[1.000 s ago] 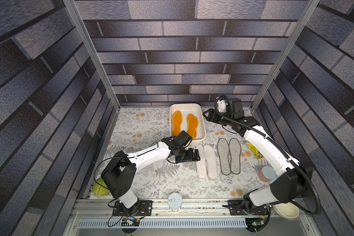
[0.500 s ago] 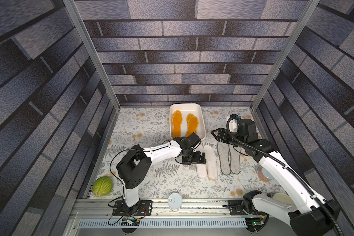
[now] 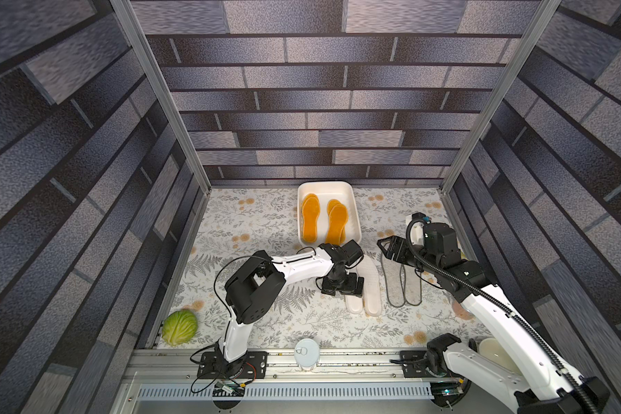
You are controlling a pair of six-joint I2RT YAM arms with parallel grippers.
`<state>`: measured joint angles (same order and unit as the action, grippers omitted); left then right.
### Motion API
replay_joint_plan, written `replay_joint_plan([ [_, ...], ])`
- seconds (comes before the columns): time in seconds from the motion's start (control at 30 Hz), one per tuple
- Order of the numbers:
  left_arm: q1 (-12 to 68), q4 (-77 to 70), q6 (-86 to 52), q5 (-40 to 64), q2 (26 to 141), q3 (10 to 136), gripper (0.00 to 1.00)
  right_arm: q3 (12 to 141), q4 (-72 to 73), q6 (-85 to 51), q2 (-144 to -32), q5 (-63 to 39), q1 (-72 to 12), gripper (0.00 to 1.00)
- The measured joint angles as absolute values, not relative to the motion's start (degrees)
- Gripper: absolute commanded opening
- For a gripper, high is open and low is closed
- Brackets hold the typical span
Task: Put the insoles into the storage box
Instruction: Pick up the insole from the center of the board.
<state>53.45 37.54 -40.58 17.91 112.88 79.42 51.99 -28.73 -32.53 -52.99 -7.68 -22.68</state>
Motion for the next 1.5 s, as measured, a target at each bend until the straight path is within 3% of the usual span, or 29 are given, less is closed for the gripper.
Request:
replay_joint_plan([
  [0.17, 53.93, 38.63, -40.53, 17.28, 113.91, 81.12, 0.82, 51.90, -28.80, -32.53, -52.25, -7.27, -22.68, 0.74],
  [0.73, 54.04, 39.07, -40.82, 16.03, 116.49, 83.26, 0.55, 51.55, -29.80, -32.51, -51.81, -6.85, -22.68, 0.75],
  [1.0, 54.04, 39.05, -40.97, 16.03, 116.84, 83.44, 0.48, 51.55, -29.80, -32.51, -51.83, -6.87, -22.68, 0.75],
  [1.5, 54.02, 38.98, -41.06, 16.08, 117.60, 83.72, 0.21, 51.55, -29.80, -32.51, -51.83, -6.90, -22.68, 0.76],
])
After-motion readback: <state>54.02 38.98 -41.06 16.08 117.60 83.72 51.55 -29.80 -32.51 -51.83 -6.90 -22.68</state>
